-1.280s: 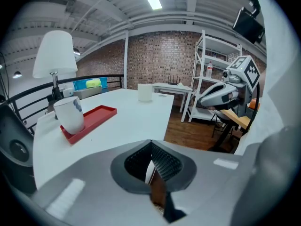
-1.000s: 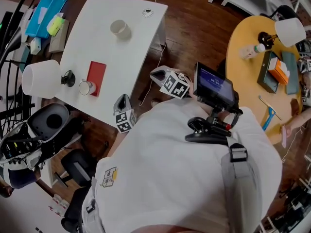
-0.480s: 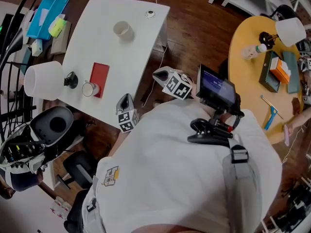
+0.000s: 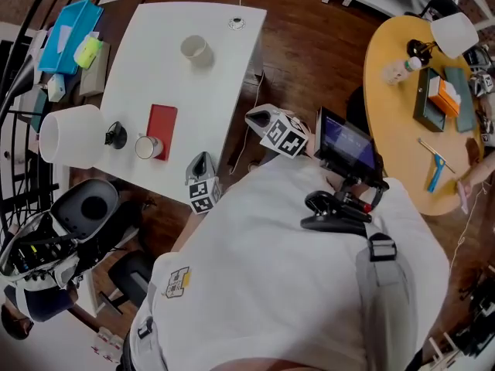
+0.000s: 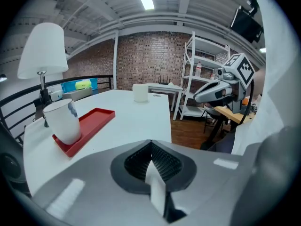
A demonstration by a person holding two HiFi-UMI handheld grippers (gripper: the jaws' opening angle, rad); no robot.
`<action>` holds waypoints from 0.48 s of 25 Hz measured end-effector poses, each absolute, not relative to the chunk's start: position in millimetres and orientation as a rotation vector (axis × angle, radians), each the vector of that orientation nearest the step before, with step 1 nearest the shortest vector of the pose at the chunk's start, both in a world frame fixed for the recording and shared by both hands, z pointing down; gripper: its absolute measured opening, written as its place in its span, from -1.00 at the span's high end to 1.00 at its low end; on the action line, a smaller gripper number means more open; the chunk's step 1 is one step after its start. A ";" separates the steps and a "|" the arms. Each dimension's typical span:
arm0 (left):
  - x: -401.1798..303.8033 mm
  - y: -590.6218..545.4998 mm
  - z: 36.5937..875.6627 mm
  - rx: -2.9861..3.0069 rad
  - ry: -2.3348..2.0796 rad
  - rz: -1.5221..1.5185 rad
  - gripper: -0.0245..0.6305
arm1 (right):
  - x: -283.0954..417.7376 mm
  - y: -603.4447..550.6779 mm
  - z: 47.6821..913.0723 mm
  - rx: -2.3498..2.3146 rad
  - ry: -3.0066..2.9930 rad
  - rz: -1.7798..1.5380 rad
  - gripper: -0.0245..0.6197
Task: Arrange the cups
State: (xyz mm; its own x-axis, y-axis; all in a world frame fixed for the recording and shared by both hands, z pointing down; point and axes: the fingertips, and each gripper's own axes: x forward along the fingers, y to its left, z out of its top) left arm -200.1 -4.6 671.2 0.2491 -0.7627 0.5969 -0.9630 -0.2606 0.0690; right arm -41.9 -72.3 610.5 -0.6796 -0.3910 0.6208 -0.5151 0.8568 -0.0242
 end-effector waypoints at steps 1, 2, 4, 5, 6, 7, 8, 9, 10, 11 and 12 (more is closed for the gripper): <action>-200.9 -7.1 669.4 2.119 -1.573 0.634 0.93 | -42.0 -74.7 610.2 0.665 -2.397 0.259 0.92; -201.7 -8.2 667.8 2.128 -1.572 0.635 0.93 | -42.1 -77.3 609.9 0.672 -2.393 0.257 0.92; -202.6 -4.2 665.1 2.121 -1.556 0.667 0.93 | -43.1 -82.2 610.7 0.677 -2.386 0.252 0.92; -201.9 -2.0 664.1 2.114 -1.543 0.680 0.93 | -43.9 -85.3 611.9 0.673 -2.384 0.249 0.92; -201.1 -1.5 663.7 2.108 -1.533 0.687 0.93 | -45.0 -89.9 613.5 0.667 -2.382 0.242 0.92; -200.6 -3.6 663.7 2.105 -1.529 0.690 0.93 | -46.4 -96.7 614.9 0.661 -2.380 0.234 0.92; -200.9 -8.3 663.6 2.101 -1.529 0.691 0.93 | -48.3 -106.0 615.7 0.657 -2.378 0.223 0.92; -202.1 -15.1 663.7 2.097 -1.533 0.691 0.93 | -50.8 -117.5 615.7 0.657 -2.377 0.211 0.92; -203.8 -23.2 663.9 2.091 -1.541 0.689 0.93 | -53.7 -130.6 615.3 0.660 -2.377 0.199 0.92; -205.8 -31.4 664.0 2.081 -1.553 0.688 0.93 | -56.6 -144.3 615.1 0.666 -2.378 0.190 0.92; -207.4 -39.0 663.9 2.066 -1.570 0.686 0.93 | -58.9 -157.7 615.1 0.672 -2.380 0.181 0.92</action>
